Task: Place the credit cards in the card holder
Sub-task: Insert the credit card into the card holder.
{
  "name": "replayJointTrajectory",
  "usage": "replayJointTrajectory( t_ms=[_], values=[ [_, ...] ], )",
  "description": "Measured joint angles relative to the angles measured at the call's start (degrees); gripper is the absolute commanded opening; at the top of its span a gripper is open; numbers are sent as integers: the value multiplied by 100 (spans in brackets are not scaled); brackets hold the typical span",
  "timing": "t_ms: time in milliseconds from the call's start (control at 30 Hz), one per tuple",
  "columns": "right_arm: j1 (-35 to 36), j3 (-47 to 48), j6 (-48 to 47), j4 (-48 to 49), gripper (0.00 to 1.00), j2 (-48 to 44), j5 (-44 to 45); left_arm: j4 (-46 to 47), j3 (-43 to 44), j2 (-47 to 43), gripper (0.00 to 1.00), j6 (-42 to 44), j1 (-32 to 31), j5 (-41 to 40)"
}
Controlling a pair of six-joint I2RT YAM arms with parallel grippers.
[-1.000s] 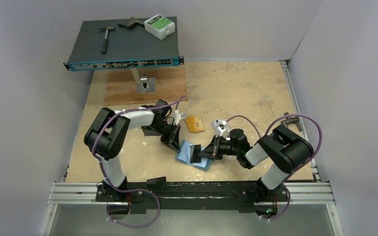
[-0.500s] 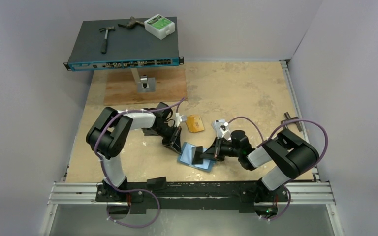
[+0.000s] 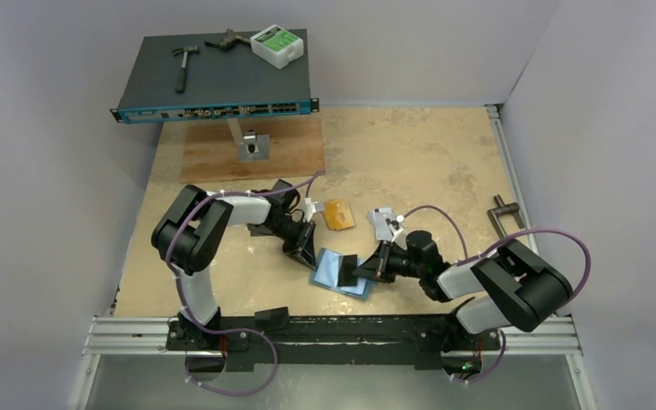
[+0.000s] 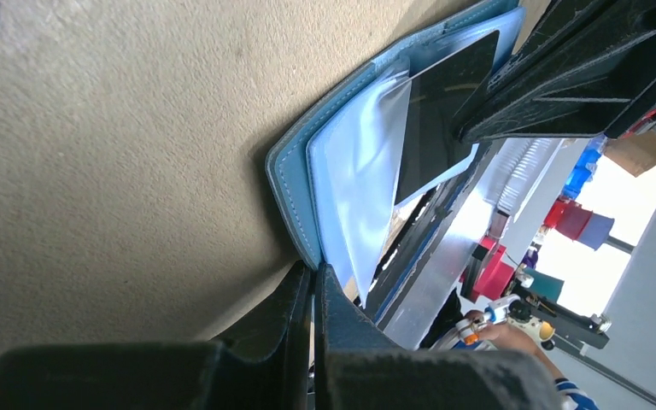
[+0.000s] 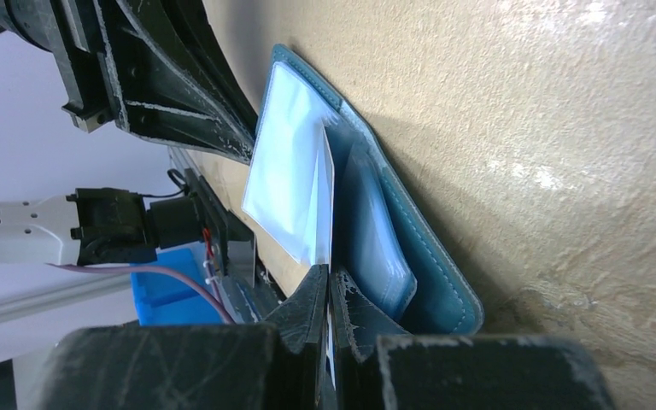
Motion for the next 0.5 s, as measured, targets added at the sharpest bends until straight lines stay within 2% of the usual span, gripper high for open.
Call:
replayJointTrajectory(
  t_ms=[267, 500],
  values=[
    [0, -90, 258, 157, 0, 15, 199, 459, -234, 22, 0, -402, 2, 173],
    [-11, -81, 286, -588, 0, -922, 800, 1390, -345, 258, 0, -1255, 7, 457]
  ],
)
